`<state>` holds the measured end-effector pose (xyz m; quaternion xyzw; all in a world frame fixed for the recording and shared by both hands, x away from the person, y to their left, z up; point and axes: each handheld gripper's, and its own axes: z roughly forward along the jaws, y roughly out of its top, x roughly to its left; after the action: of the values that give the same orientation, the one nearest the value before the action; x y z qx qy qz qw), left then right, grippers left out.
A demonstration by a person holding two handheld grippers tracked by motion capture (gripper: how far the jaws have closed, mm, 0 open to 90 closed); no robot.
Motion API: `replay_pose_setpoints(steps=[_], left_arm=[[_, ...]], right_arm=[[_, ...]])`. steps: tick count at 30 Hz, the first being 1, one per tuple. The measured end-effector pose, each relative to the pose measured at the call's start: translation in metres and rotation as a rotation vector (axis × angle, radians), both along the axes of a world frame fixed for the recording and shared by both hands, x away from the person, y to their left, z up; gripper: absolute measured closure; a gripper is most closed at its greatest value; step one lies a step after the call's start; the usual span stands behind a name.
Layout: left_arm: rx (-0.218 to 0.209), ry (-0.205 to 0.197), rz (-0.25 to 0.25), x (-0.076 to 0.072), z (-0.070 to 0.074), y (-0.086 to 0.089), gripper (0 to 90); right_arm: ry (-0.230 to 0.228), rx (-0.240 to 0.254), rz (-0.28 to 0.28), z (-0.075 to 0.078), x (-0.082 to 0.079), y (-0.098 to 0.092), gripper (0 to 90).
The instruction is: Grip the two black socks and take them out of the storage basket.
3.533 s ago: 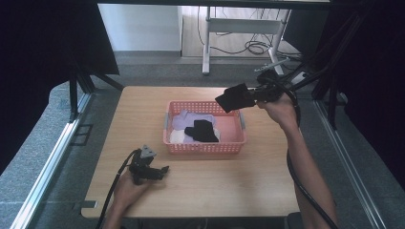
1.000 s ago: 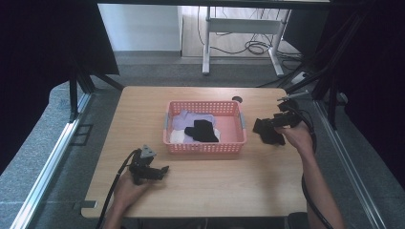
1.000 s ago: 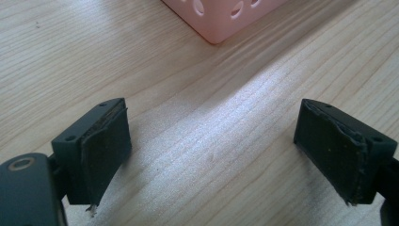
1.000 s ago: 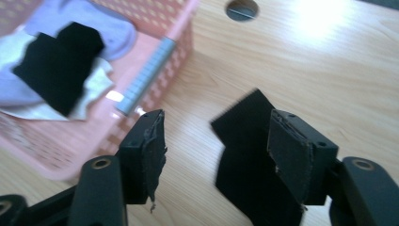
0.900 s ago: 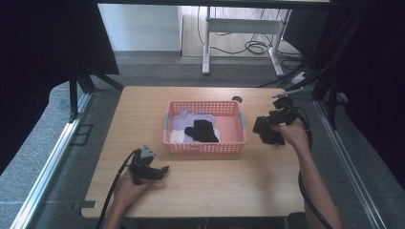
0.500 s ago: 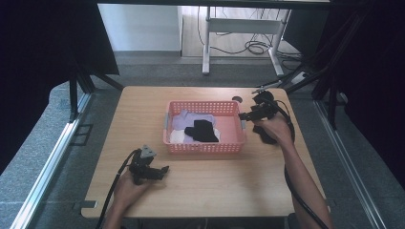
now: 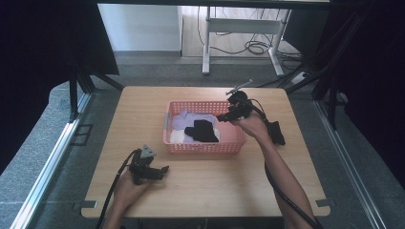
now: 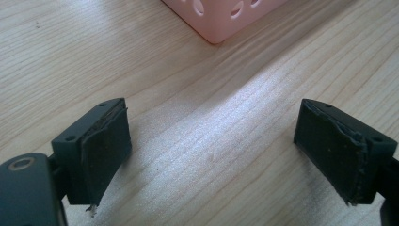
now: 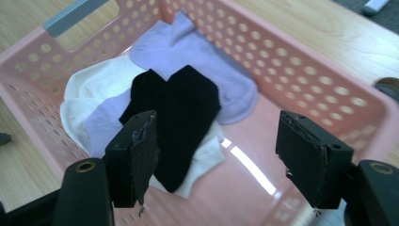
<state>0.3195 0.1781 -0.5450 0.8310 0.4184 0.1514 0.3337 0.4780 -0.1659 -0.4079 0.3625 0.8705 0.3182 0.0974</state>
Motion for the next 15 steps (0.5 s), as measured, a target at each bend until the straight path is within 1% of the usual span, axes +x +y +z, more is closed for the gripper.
replay_pose_setpoints(steps=[2, 3, 5, 7, 15], left_arm=[[0.000, 0.000, 0.000, 0.000, 0.000, 0.000, 11.0], [0.000, 0.000, 0.000, 0.000, 0.000, 0.000, 11.0], [0.000, 0.000, 0.000, 0.000, 0.000, 0.000, 11.0], [0.002, 0.000, 0.000, 0.000, 0.000, 0.000, 11.0], [0.002, 0.001, 0.000, 0.000, 0.000, 0.000, 11.0]], right_arm=[[0.011, -0.007, 0.012, -0.005, 0.002, 0.009, 30.0], [0.022, -0.019, 0.031, -0.012, 0.004, 0.018, 30.7], [0.029, -0.021, 0.037, -0.014, 0.004, 0.022, 30.9], [0.042, -0.024, 0.057, -0.022, 0.006, 0.032, 30.9], [0.070, -0.041, 0.126, -0.044, 0.010, 0.060, 30.9]])
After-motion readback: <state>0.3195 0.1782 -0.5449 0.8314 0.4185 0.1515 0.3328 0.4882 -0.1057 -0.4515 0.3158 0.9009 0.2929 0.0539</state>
